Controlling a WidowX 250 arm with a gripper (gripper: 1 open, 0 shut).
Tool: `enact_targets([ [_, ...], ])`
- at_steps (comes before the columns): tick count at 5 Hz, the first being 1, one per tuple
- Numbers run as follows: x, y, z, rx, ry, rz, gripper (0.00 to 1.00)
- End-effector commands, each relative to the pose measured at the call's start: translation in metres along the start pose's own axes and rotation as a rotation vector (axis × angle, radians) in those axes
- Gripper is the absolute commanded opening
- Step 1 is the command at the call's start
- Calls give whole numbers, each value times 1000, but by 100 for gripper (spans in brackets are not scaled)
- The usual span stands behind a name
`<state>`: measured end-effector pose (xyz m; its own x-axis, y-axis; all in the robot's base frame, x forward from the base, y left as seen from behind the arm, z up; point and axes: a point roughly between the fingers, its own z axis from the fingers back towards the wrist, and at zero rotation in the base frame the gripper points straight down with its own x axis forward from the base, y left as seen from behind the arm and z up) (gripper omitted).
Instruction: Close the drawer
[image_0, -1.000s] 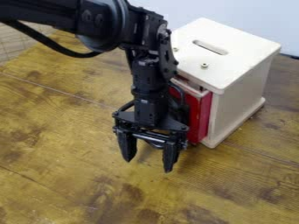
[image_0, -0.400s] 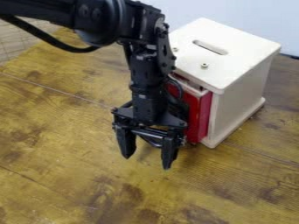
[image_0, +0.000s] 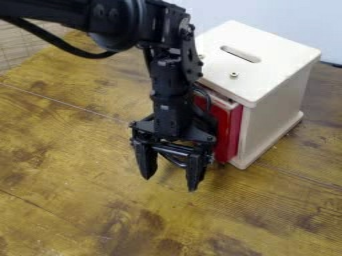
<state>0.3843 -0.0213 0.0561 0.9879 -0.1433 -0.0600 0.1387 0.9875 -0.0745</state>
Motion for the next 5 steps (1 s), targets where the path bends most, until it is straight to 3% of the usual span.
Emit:
enact_targets([
  [1,-5,97,44,42,-148,114,100],
  [2,-24,87,45,45,-157,64,100],
  [3,-19,44,48,43,-152,36,100],
  [5,-10,-15,60,37,-167,15,100],
])
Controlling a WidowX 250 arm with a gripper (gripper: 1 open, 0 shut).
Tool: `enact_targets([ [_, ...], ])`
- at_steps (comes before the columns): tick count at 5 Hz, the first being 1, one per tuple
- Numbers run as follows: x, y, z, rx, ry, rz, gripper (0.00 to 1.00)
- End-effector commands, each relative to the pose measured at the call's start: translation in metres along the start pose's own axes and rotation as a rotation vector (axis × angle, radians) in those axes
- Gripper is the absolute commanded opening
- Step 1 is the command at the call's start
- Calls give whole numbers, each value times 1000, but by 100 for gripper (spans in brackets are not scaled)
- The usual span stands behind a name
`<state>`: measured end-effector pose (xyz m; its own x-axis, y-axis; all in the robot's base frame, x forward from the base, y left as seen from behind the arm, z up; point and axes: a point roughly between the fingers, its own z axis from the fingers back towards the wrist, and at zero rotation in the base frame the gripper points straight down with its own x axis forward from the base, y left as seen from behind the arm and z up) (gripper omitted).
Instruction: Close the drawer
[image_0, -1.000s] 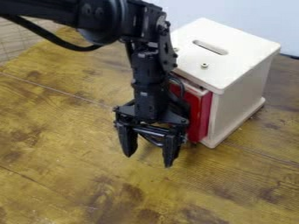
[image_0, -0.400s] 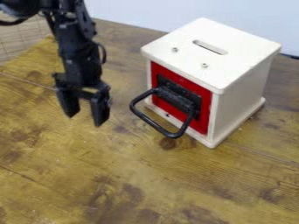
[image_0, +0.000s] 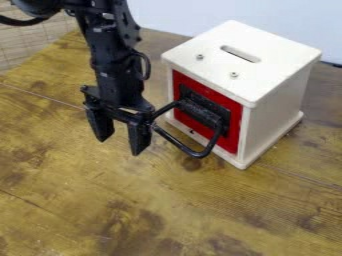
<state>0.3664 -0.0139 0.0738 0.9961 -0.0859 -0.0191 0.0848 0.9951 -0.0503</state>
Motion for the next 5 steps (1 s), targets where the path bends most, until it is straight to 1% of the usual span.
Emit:
enact_targets([
  [1,15,-26,43,10,-139,22,100],
  [2,15,-32,43,10,-157,87,100],
  [3,9,-35,43,10,-156,57,100],
  [5,-5,-13,65,9,-152,-31,100],
])
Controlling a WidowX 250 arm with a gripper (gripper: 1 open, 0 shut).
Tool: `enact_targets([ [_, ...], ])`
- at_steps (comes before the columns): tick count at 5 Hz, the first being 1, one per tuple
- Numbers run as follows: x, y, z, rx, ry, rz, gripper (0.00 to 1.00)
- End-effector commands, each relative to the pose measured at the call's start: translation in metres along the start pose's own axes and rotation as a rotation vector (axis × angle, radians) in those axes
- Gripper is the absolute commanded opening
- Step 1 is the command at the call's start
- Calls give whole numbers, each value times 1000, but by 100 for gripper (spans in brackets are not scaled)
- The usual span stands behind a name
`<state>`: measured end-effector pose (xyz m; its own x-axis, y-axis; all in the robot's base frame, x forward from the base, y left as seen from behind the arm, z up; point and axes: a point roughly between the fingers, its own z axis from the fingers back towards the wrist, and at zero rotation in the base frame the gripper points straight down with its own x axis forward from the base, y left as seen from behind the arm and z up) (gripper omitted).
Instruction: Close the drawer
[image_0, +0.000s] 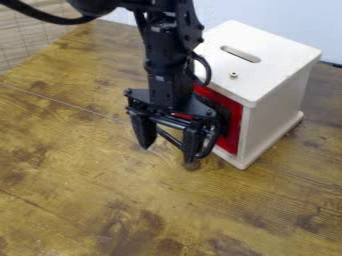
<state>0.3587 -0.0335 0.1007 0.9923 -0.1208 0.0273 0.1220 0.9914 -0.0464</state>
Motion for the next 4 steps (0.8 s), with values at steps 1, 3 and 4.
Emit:
enact_targets([
  [1,5,20,35,13,-101,5,100],
  [3,5,33,37,19,-88,49,100],
  [4,1,28,46,21,-84,72,100],
])
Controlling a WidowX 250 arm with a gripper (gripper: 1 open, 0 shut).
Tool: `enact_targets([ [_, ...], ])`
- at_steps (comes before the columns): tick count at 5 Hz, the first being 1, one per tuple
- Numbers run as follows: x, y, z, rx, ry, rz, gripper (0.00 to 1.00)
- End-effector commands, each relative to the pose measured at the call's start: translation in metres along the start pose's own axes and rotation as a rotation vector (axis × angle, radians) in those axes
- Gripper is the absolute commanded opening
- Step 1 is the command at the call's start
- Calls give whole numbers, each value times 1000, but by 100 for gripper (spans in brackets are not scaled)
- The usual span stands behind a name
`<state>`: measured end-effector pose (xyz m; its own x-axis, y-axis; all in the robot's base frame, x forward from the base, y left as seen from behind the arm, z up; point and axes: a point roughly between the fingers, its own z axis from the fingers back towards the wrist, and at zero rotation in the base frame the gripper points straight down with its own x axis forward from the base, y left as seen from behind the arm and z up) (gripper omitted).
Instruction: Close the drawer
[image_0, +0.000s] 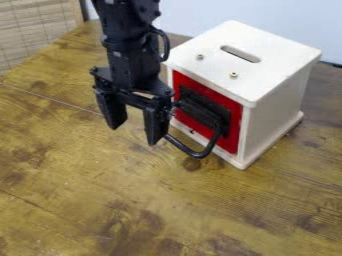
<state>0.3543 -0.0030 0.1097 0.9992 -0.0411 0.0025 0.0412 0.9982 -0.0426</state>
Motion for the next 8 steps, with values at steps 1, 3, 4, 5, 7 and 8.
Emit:
enact_targets([
  [1,14,-9,25,12,-95,-14,100],
  [3,26,-23,3,9,-75,-28,100],
  [4,21,-27,-9,10,-68,6,100],
  [5,17,-30,-21,13,-68,42,100],
  [7,27,-20,-19,25,-67,120,100],
  [8,25,-24,-19,28,-70,35,100],
])
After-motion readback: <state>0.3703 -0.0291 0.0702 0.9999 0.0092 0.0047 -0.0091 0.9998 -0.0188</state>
